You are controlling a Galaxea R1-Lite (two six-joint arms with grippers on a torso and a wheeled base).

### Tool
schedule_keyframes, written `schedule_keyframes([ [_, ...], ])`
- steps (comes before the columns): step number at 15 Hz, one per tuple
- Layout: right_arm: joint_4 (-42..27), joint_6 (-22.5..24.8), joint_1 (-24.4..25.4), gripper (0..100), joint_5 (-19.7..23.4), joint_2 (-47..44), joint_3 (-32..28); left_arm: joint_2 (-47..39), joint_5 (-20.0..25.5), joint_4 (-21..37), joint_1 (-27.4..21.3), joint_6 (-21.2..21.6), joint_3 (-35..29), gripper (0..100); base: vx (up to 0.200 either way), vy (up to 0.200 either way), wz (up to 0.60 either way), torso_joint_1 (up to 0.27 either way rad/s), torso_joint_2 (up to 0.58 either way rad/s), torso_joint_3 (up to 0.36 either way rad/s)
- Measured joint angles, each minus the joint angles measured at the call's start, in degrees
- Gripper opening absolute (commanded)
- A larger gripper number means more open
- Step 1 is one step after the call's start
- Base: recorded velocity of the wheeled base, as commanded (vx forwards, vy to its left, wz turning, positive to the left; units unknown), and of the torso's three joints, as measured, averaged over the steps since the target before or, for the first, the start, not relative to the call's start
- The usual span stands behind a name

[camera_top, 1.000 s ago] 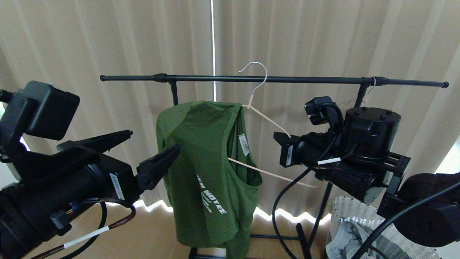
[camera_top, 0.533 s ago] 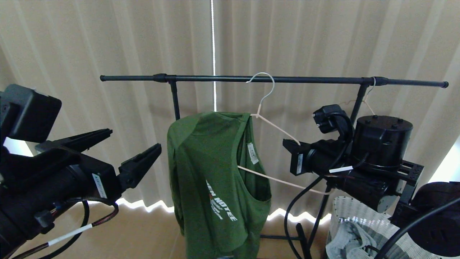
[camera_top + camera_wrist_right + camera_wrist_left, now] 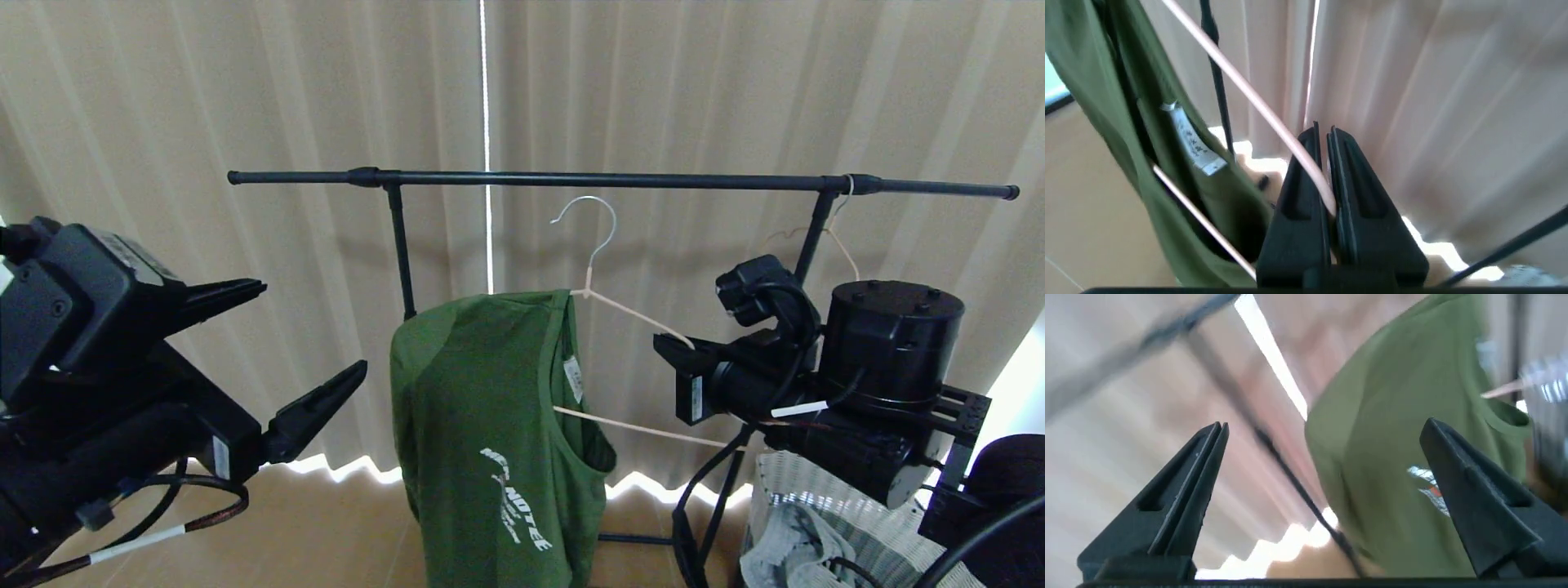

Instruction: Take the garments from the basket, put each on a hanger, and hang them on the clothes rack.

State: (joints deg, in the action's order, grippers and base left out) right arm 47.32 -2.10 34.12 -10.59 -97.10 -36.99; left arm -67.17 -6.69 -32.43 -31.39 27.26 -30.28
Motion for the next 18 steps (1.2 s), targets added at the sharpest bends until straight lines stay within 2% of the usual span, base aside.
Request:
schedule_keyframes([
  [3, 1.9, 0.4, 0.4, 0, 0.1, 0.6, 0.5, -4.3, 4.7, 0.0, 1.6, 5.9, -4.0, 100, 0.0, 0.0, 0.0, 0.0, 0.0, 0.0],
  [6, 2.3, 0.5, 2.3, 0, 0.1, 1.0, 0.9, -10.9, 6.8, 0.0, 1.7, 9.0, -9.1, 100, 0.0, 0.0, 0.0, 0.0, 0.0, 0.0],
  [8, 5.4, 0.8, 4.3, 0, 0.3, 1.0, 1.7, -14.6, 7.2, -1.1, 1.8, 13.2, -11.3, 100, 0.0, 0.0, 0.0, 0.0, 0.0, 0.0],
  [16, 6.5, 2.0, 7.8, 0, 2.7, 0.7, 2.2, -19.7, 7.3, -1.7, 1.9, 13.9, -14.2, 100, 0.0, 0.0, 0.0, 0.0, 0.0, 0.0],
  [18, 8.6, 2.2, 8.7, 0, 3.6, 0.6, 2.2, -20.1, 7.3, -1.7, 1.9, 13.9, -14.3, 100, 0.0, 0.0, 0.0, 0.0, 0.0, 0.0],
])
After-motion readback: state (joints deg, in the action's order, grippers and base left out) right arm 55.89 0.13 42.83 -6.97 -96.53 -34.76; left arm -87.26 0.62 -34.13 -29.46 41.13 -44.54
